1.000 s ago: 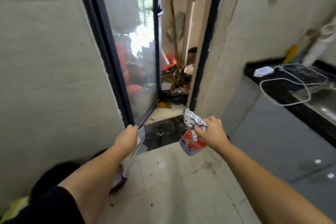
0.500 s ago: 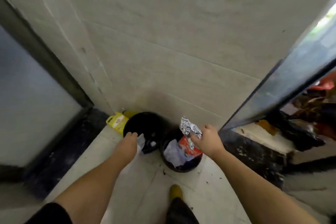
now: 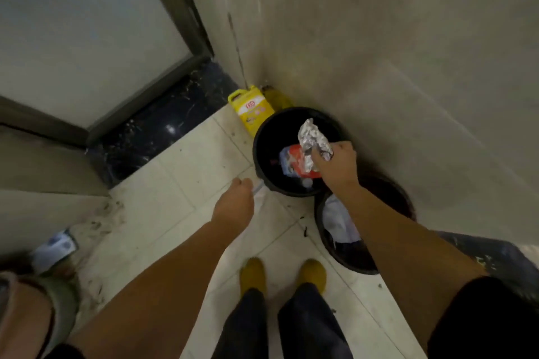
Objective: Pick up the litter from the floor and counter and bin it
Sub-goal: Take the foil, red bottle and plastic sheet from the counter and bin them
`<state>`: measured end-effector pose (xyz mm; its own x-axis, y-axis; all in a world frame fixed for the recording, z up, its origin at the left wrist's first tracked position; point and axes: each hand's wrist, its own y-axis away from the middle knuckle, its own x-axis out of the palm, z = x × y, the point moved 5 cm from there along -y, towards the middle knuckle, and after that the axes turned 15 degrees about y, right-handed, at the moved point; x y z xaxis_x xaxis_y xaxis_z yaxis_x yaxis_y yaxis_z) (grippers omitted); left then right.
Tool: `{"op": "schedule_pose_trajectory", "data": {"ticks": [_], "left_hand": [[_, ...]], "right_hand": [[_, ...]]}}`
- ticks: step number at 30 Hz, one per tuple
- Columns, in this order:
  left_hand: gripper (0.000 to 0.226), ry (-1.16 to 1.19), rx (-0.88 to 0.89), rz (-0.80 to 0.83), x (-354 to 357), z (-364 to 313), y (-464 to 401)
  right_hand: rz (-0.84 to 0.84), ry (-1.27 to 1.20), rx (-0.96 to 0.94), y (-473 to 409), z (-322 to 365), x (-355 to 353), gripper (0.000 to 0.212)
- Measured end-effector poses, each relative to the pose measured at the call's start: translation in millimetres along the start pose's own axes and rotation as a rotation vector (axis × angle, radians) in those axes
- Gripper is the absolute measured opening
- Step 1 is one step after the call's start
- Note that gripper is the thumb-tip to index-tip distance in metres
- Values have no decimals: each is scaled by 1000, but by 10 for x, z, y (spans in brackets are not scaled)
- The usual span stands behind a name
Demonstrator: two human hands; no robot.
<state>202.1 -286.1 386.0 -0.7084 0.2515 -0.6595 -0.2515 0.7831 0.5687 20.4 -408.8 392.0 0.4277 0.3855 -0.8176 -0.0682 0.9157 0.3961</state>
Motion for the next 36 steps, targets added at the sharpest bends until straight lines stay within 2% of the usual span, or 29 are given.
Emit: {"op": "schedule_pose_trajectory", "data": {"ticks": [5,11,15,19,20,23,26,30,33,36], "left_hand": [[18,1,33,42,338,422,-432],[19,-28,7,59,455,783,-594],[19,-39,5,70,349,697,-568],[19,-17,52,65,191,217,-533],[18,-1,72,67,183,53,-530],[17,70,98,71,333,-478,-543],[19,167,117,91,748,-1023,-542],[21,288,103,190,1676,-1467,-496],[16,382,-38,181,2399,-1323,-603],[20,422,-137,120,2944,-1042,-865]], "right_hand": [[30,-116,233,-495,-164,1233,41],[53,-196,388,-462,-400,1840,39],[57,-283,425,-429,-581,1767,44],[19,-248,439,-363,-975,1338,63],[21,-233,438,-260,-955,1060,62],[30,-175,472,55,-1046,391,40],[49,-118,514,311,-1469,203,30],[28,-115,655,557,-2183,425,27],[79,-91,709,535,-2620,816,38],[130,-19,664,345,-2964,1326,49]]}}
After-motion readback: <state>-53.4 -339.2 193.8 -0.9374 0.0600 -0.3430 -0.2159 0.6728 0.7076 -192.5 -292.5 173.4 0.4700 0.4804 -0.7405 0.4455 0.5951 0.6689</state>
